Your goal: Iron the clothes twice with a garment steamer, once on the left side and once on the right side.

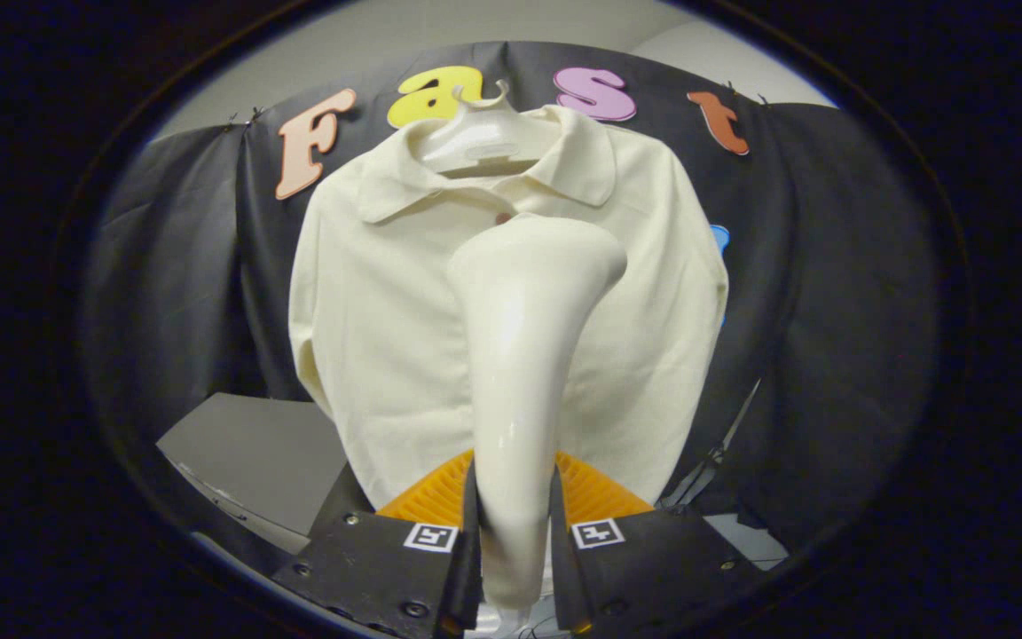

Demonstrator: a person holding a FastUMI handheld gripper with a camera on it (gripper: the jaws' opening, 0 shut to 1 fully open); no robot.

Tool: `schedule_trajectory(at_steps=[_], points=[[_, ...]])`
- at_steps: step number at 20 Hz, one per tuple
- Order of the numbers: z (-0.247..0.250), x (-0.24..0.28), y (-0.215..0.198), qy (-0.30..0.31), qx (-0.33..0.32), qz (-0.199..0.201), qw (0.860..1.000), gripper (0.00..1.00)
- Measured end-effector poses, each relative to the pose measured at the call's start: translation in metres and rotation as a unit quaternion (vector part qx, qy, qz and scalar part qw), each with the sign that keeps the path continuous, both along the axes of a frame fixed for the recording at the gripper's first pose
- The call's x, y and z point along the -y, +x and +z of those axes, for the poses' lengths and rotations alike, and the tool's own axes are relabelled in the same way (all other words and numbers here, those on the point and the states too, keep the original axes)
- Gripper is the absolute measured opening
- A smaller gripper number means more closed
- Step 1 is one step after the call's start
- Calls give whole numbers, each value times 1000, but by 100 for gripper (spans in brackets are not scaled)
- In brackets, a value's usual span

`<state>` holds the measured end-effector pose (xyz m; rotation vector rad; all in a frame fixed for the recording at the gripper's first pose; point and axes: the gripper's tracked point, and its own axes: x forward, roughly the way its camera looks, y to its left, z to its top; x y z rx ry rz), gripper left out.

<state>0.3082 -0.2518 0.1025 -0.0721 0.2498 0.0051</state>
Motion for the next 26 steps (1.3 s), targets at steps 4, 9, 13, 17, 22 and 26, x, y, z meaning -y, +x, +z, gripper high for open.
schedule_trajectory(at_steps=[4, 9, 13, 17, 22, 26], points=[[31, 41, 27, 18, 9, -15, 1000, 32], [28, 61, 51, 23, -6, -2, 1000, 32], [14, 67, 63, 52, -21, 10, 998, 32], [-6, 74, 64, 49, -31, 7, 998, 32], [-30, 73, 64, 65, -43, 4, 997, 33], [-57, 73, 56, 74, -61, -2, 995, 32]])
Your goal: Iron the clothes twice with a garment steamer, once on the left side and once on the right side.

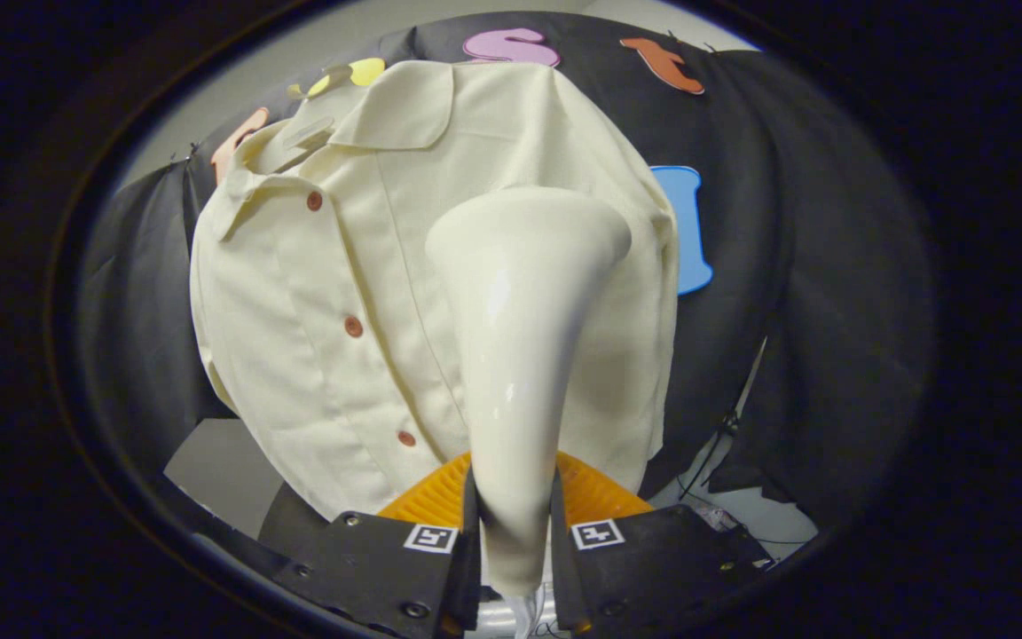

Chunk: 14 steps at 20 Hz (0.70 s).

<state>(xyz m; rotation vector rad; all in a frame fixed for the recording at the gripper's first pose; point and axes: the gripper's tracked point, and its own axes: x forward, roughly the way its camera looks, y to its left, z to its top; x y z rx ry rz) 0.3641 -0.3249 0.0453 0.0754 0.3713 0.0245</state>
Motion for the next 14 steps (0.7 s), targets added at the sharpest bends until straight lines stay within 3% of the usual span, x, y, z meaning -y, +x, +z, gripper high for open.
schedule_trajectory(at_steps=[14], points=[[-125, 0, -33, 24, -69, -31, 997, 33]])
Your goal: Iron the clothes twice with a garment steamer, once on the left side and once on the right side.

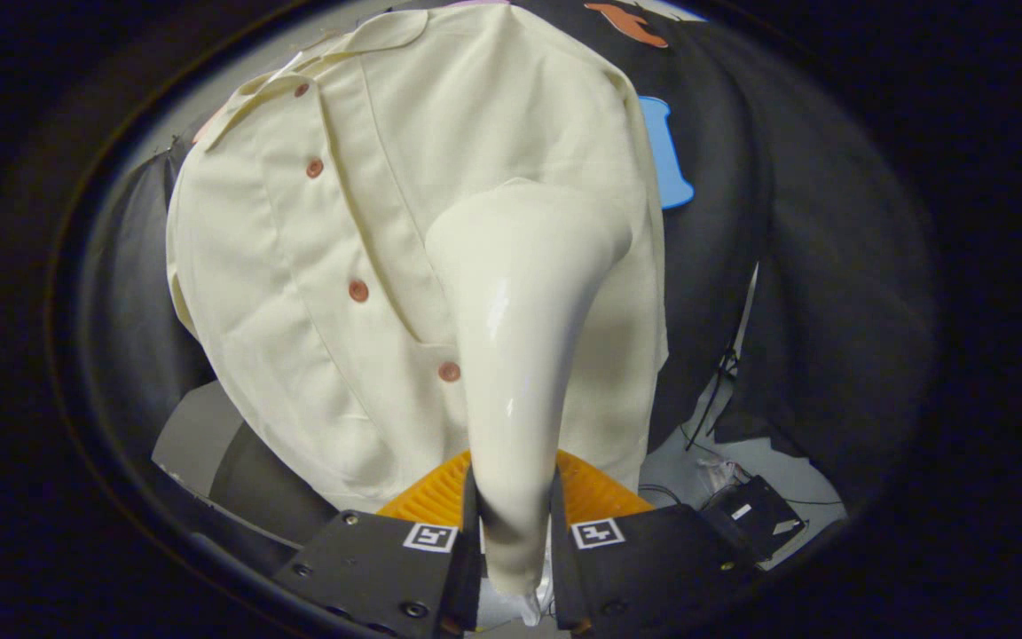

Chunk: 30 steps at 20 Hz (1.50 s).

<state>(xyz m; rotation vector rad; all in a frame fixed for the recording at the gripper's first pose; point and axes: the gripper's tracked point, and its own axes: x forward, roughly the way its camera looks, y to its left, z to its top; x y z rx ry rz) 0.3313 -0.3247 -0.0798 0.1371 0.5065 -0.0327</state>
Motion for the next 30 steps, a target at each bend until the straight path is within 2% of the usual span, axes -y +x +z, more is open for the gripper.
schedule_trajectory(at_steps=[7, 11, 21, 25, 30], points=[[-68, -2, -23, 19, -51, -9, 998, 33], [-103, 4, -39, -4, -82, -6, 997, 33], [-169, 5, -67, -8, -136, -7, 991, 33], [-172, 3, -73, -11, -130, -6, 991, 33], [-135, 6, -78, -9, -97, -16, 995, 33]])
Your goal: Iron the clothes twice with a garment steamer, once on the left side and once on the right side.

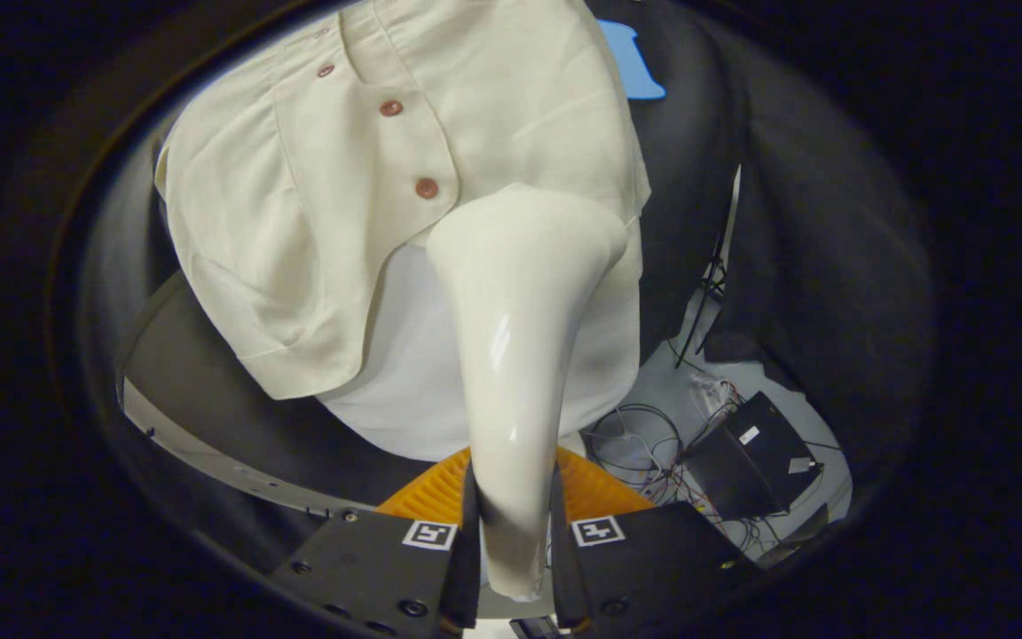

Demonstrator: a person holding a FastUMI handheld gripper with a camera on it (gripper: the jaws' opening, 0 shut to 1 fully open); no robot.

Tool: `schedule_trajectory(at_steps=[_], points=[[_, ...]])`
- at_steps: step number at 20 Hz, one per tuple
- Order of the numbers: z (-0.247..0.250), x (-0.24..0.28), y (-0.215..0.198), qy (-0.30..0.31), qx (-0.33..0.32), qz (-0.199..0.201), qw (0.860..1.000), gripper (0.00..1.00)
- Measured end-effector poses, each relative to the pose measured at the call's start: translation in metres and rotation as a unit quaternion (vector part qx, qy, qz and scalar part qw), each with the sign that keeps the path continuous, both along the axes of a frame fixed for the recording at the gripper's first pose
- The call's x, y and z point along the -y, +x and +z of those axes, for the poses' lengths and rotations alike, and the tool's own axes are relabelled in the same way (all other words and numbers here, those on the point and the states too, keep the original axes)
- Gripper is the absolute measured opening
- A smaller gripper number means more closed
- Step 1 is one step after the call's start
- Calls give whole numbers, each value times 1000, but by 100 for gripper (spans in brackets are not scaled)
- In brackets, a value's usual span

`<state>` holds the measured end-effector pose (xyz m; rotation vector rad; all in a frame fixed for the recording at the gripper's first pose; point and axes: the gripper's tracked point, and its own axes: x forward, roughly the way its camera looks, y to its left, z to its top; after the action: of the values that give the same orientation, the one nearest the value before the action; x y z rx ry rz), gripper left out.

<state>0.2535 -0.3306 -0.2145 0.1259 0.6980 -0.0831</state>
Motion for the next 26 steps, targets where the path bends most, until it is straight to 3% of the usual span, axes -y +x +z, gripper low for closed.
schedule_trajectory(at_steps=[7, 13, 26], points=[[79, -14, -16, 4, 70, -30, 997, 33], [147, -72, -49, -18, 127, -21, 991, 33], [230, -237, -161, -61, 215, 45, 974, 32]])
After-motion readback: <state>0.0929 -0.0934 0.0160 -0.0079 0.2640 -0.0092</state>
